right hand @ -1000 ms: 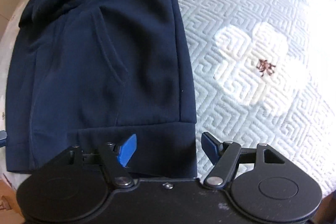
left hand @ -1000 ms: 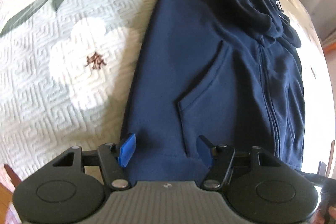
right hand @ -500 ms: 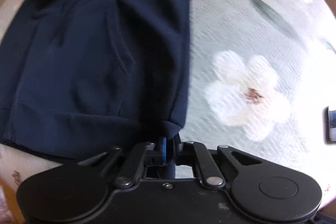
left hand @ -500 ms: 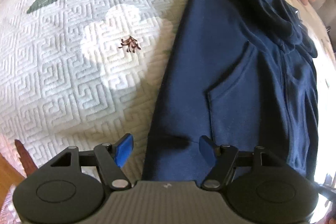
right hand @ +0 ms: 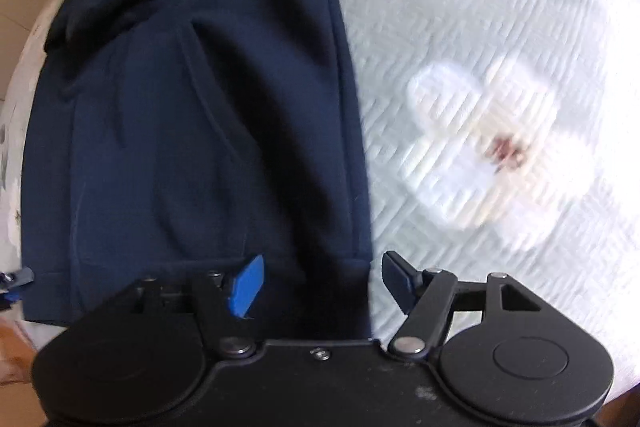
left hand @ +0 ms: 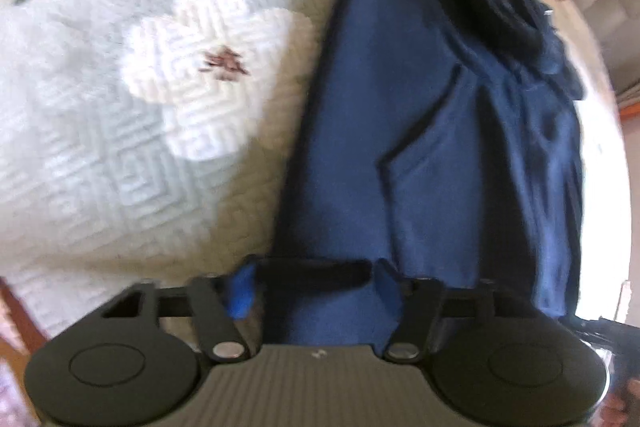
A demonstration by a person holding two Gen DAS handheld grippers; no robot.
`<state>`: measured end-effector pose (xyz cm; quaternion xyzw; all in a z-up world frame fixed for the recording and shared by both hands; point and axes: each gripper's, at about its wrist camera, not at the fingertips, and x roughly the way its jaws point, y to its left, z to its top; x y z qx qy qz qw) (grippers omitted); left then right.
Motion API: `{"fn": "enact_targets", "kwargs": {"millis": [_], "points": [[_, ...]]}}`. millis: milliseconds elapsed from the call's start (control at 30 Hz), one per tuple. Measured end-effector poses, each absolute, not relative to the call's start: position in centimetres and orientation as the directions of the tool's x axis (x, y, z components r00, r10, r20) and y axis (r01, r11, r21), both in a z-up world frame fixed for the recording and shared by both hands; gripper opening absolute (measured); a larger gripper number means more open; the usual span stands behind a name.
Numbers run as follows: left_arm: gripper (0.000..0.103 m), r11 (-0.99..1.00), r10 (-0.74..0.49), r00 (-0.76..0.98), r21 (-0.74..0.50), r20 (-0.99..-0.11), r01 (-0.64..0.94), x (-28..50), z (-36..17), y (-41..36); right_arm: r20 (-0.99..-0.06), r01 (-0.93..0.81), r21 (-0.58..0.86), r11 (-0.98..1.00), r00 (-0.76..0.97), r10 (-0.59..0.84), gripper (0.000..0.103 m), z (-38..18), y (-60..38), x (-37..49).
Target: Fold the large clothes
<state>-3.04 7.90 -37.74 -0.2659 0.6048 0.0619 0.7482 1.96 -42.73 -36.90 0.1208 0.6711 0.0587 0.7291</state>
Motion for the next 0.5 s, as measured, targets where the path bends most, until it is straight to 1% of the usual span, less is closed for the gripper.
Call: {"fn": "enact_targets", "kwargs": {"millis": [33, 67, 100, 133, 167, 200, 233, 267, 333, 400, 500], "points": [[0.056, 0.854, -0.220, 0.256, -0.312, -0.941, -0.416, -3.2, -37.3, 8.0, -0.967, 0.081, 0.250, 0.965, 0.078, 0.244, 0.076, -37.3, -42.3, 1.8], [0.056, 0.857, -0.217, 0.252, -0.308, -0.943, -0.414, -3.3, -37.3, 8.1, -0.973, 0.057, 0.216, 0.975, 0.090, 0.211, 0.075, -37.3, -41.3, 1.7], [0.058, 0.861, -0.228, 0.241, -0.311, -0.943, -0.402, -3.3, -37.5, 8.2, -0.978, 0.019, 0.186, 0.982, 0.102, 0.183, 0.065, -37.1, -40.4, 1.6], [0.058, 0.870, -0.235, 0.228, -0.310, -0.945, -0.384, -3.1, -37.6, 8.1, -0.978, -0.007, 0.173, 0.985, 0.115, 0.173, 0.051, -36.9, -39.4, 1.4], [0.054, 0.887, -0.226, 0.216, -0.292, -0.950, -0.358, -2.8, -37.6, 7.8, -0.979, -0.020, 0.162, 0.987, 0.123, 0.163, 0.044, -36.5, -38.7, 1.2], [0.029, 0.905, -0.216, 0.215, -0.278, -0.953, -0.323, -2.5, -37.7, 7.4, -0.980, -0.027, 0.149, 0.989, 0.128, 0.151, 0.027, -36.3, -38.2, 1.2], [0.021, 0.920, -0.214, 0.221, -0.272, -0.952, -0.281, -2.3, -37.6, 7.0, -0.979, -0.027, 0.150, 0.988, 0.134, 0.152, 0.017, -36.0, -37.8, 1.1], [0.014, 0.920, -0.234, 0.232, -0.293, -0.944, -0.262, -2.2, -37.5, 6.9, -0.978, -0.016, 0.155, 0.988, 0.139, 0.155, 0.016, -35.7, -37.5, 1.1], [0.013, 0.916, -0.270, 0.261, -0.331, -0.927, -0.229, -2.1, -36.8, 7.1, -0.976, 0.007, 0.158, 0.987, 0.156, 0.155, 0.014, -35.2, -36.9, 1.3], [0.013, 0.872, -0.350, 0.324, -0.432, -0.879, -0.230, -2.0, -35.3, 8.6, -0.965, 0.020, 0.184, 0.983, 0.195, 0.177, 0.014, -33.8, -37.1, 1.2], [0.013, 0.824, -0.425, 0.383, -0.526, -0.820, -0.210, -0.7, -33.0, 10.6, -0.949, 0.037, 0.217, 0.975, 0.240, 0.202, 0.013, -31.1, -37.0, 2.0]]}}
